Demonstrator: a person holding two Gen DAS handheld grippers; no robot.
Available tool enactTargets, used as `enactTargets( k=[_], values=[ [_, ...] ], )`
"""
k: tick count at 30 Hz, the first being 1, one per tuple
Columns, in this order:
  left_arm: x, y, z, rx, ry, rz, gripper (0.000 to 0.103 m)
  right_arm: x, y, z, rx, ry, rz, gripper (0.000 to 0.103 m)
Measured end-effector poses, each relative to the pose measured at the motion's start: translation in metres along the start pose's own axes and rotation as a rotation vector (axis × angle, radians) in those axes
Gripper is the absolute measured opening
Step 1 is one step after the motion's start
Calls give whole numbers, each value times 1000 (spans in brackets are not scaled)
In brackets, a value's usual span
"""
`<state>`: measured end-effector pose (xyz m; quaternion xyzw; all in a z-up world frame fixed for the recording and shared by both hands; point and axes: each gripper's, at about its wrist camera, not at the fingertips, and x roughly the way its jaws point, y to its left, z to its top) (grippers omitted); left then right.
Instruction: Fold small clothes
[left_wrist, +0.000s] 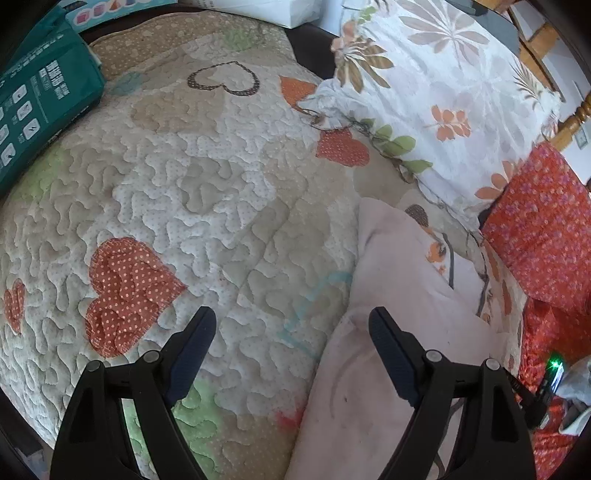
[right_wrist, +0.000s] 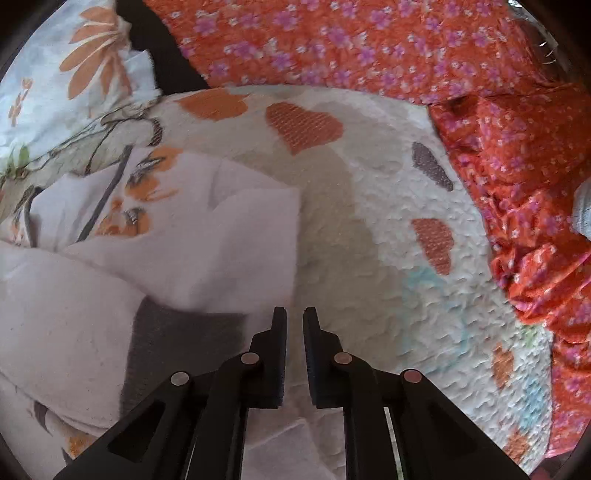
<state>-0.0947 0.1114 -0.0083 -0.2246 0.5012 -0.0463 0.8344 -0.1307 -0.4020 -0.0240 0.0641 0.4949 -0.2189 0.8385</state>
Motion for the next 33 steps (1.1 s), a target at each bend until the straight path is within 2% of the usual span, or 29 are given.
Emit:
enactTargets(
  k=[1,3,4,5,6,12,13,15,16,17,18,20,25,27,29,31,33],
  values=[
    [-2,-2,-2,15,3,-4,84,-8,-5,-4,26,-10,38,11],
    [-6,-6,-9,40,13,-7,84,-23,-17,-18,70,-24,95,19],
    [-7,-8,-14,51,26,-12,84,-29,-22,-27,83,-25,115,33],
    [-8,-11,-19,64,41,-21,84,-34,-28,-36,95,-26,129,42],
    [-8,-13,-27,78,62,-36,84,-37,-34,-44,111,-23,142,44],
    [1,-20,-72,48,154,-88,84,-46,-94,-127,308,64,291,45],
    [5,-24,-81,62,162,-88,84,-43,-102,-140,332,81,320,45],
    [-1,-38,-93,156,114,-44,84,-38,-110,-159,365,108,380,45],
    [-3,-44,-100,191,109,-65,84,-37,-113,-173,386,113,421,45],
    [-6,-46,-106,202,112,-105,84,-42,-114,-185,403,76,456,45],
    [-9,-45,-114,195,121,-153,84,-45,-114,-194,406,66,480,45],
    [-10,-39,-130,169,138,-201,84,-48,-113,-206,409,66,537,45],
    [-25,-30,-174,171,110,-231,84,-55,-118,-236,474,66,686,45],
    [-29,-24,-191,154,132,-281,84,-46,-117,-253,529,130,826,45],
    [-31,-21,-205,138,139,-301,84,-42,-115,-270,563,155,914,45],
    [-35,-18,-220,136,146,-316,84,-47,-110,-283,560,154,955,45],
    [-37,-14,-234,119,186,-355,84,-51,-104,-288,541,158,971,45]
  ],
)
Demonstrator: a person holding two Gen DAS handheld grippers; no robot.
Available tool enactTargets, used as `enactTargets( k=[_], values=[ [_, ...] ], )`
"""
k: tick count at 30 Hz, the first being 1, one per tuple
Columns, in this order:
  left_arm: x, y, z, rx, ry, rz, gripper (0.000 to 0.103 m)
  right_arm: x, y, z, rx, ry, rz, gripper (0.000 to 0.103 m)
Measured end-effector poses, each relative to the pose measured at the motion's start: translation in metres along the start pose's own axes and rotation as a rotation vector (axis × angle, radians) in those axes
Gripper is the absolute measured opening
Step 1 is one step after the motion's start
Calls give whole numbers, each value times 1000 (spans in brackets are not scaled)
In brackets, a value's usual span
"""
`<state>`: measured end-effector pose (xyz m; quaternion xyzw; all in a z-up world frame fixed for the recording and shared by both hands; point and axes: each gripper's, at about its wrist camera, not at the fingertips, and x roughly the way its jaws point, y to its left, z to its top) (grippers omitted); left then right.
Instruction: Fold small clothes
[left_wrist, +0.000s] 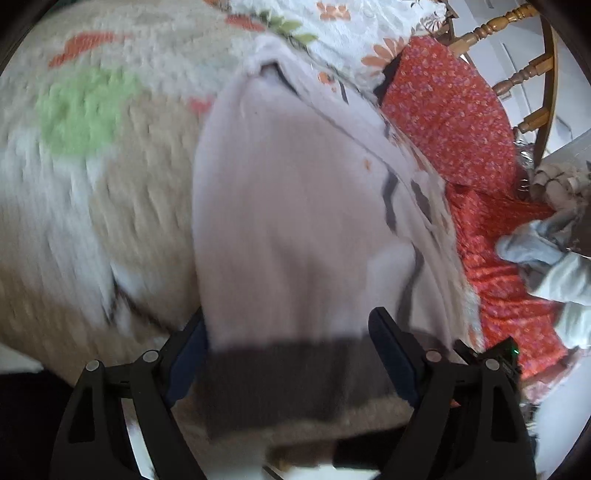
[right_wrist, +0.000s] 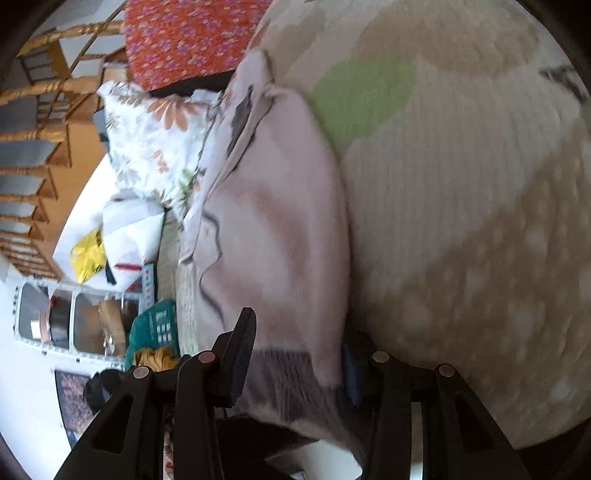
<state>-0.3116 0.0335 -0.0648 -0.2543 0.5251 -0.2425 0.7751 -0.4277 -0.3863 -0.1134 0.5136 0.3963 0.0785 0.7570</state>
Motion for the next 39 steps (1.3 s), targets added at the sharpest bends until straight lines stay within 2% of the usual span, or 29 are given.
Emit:
enactTargets(
  k=[4,6,9,11,12,14,15,16,17,18,23,28,32,35,39],
  values=[
    [1,-3,-19,9,12,7,83,7,9,-13,-51,21,-25,45],
    [1,-7,-24,21,8,24,79,9,17,-18,-90,18,-49,46],
    [1,-9,-28,25,6,60,64,11,19,-26,-104,22,-56,46],
    [2,-8,-32,24,21,94,44,11,18,-32,-112,15,-63,46],
    [2,-6,-33,27,26,117,38,10,17,-34,-116,13,-65,46],
    [1,-5,-33,30,28,174,12,8,19,-38,-128,0,-78,45],
    [0,-2,-31,14,33,172,8,8,20,-39,-135,-5,-86,45],
    [-3,1,-29,-8,37,159,8,6,21,-40,-154,-14,-117,39],
    [-6,4,-27,-31,38,157,7,6,22,-40,-165,-19,-142,19],
    [-11,6,-24,-47,32,164,7,7,22,-40,-183,-21,-188,11],
    [-58,9,-22,-75,-33,147,7,-5,32,-51,-216,-21,-177,9],
    [-98,10,-40,-62,-64,158,7,-15,41,-93,-282,64,-154,9],
    [-99,23,-51,-93,-42,138,7,-10,34,-109,-307,113,-194,9],
    [-96,23,-48,-105,-50,129,7,-12,35,-104,-304,119,-196,9],
    [-98,21,-33,-90,-70,124,7,-17,55,-89,-341,107,-190,9]
  ],
)
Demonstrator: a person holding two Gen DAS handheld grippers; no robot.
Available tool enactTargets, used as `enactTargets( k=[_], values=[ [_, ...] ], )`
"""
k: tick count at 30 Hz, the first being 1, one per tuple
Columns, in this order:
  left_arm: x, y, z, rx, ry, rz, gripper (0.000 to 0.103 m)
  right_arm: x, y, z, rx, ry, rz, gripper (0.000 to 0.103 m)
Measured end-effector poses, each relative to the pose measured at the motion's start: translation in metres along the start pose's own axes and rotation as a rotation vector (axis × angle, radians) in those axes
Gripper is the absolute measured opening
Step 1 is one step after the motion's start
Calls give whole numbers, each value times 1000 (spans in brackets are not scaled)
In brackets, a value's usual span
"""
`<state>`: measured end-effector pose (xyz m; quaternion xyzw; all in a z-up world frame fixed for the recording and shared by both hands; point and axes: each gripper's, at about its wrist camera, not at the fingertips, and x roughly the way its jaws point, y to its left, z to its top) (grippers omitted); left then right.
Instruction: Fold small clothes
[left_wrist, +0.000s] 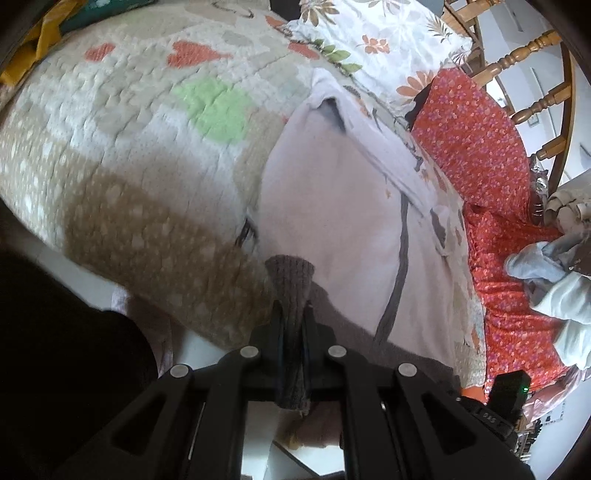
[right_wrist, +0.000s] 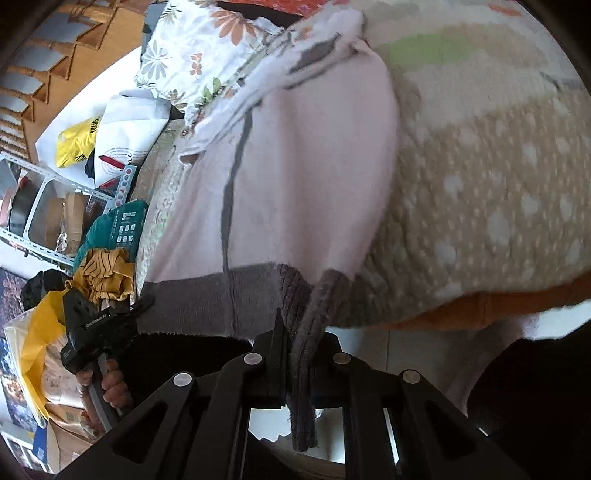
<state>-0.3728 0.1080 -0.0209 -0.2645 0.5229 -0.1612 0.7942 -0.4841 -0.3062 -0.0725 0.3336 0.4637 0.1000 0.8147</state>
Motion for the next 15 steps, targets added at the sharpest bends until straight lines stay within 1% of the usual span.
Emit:
enactTargets(
  k=[2,3,4,7,9,11,12,14,15],
  values=[
    [1,-7,18,5,-12,-4,7,-8,6,17,-17,-16,9,9],
    [2,-12,32,3,-19,-10,7,-11,8,23,-23,-23,12,9],
    [3,-17,43,3,-24,-16,7,-14,13,37,-28,-38,17,9],
    [11,-40,93,23,-64,-22,7,-18,26,77,-29,-81,32,9],
    [18,-58,124,46,-100,-25,7,-19,35,116,-43,-133,24,9],
    [30,-77,158,64,-133,-28,7,-17,39,146,-46,-165,21,9],
    [41,-83,178,67,-144,-25,7,-10,40,170,-28,-179,21,9],
    [63,-88,207,67,-147,-19,7,3,40,199,5,-184,21,9],
    [75,-92,220,67,-148,-11,7,17,37,221,30,-188,6,9]
  ],
)
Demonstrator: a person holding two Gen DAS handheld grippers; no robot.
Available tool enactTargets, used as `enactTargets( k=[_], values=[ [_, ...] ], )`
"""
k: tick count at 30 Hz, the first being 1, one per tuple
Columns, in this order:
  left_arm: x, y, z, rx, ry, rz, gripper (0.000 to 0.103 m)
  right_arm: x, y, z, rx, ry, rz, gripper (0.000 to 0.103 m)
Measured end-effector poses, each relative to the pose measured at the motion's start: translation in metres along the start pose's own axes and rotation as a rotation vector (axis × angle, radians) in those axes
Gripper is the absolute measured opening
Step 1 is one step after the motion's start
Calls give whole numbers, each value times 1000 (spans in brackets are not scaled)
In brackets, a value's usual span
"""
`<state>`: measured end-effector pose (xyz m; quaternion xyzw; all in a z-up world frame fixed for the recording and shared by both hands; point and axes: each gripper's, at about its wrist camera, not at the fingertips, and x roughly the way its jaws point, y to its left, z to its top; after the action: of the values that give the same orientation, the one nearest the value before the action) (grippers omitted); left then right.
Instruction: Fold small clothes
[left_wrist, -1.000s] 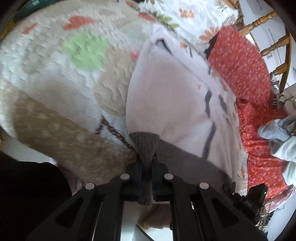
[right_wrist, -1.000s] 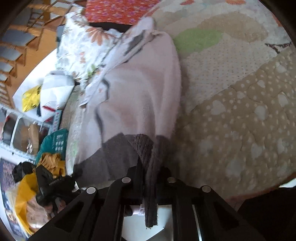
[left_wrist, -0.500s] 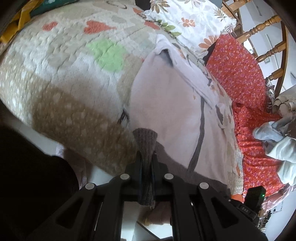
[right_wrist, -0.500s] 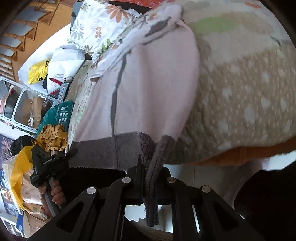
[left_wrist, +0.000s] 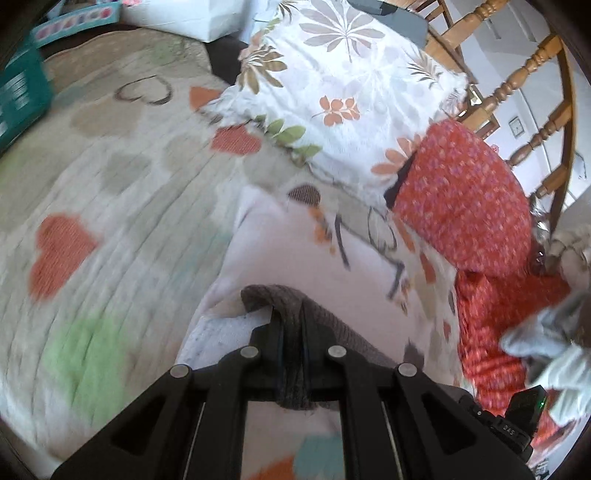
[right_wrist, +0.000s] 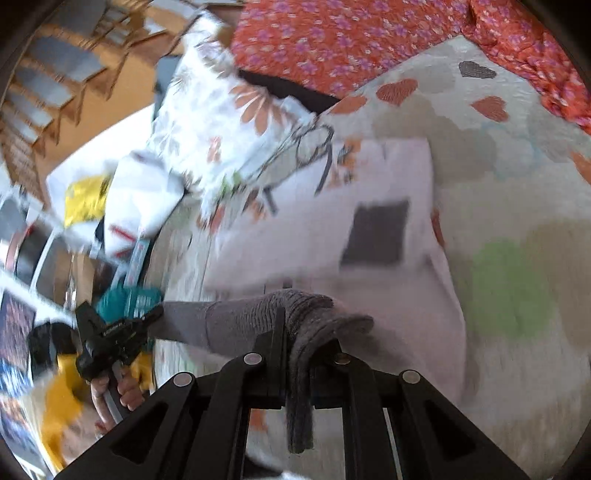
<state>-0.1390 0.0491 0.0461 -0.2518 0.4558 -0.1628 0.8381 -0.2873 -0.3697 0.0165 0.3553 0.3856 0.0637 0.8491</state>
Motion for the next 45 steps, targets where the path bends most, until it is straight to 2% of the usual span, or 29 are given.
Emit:
enactTargets(
  k=[3,6,9,13,14,15,16,17,19,21,23,25,29,33,41,45],
  values=[
    [42,-3,26,8,8,25,7,36,-9,32,46,7,-32,9],
    [75,4,38,-1,19,36,7,70,-26,60,87,11,-58,9],
    [106,10,48,-50,60,31,7,91,-50,76,165,17,-24,9],
    [130,6,54,-52,56,61,8,113,-74,94,246,9,25,9],
    [135,7,55,-62,53,60,10,116,-76,96,258,4,32,12],
    [138,9,56,-71,53,56,12,118,-84,100,284,-9,41,12],
    [140,12,58,-83,49,42,21,119,-89,102,301,-20,56,12],
    [139,17,59,-99,30,30,34,122,-92,104,311,-31,66,13],
    [133,26,63,-138,-14,21,52,124,-93,108,320,-40,59,13],
    [124,34,66,-185,-44,-2,60,120,-91,112,305,-61,54,21],
    [117,38,67,-208,-50,-18,68,111,-84,116,265,-109,36,49],
    [111,38,67,-205,-55,-15,69,98,-75,119,223,-160,11,62],
    [107,27,62,-137,-32,41,70,86,-63,119,176,-176,-8,62],
    [111,9,52,-17,8,98,72,90,-52,113,126,-143,-49,62],
    [142,0,34,195,94,310,72,111,-39,96,40,-67,-113,62],
    [164,3,33,277,97,406,73,119,-36,90,20,-39,-135,62]
  ],
)
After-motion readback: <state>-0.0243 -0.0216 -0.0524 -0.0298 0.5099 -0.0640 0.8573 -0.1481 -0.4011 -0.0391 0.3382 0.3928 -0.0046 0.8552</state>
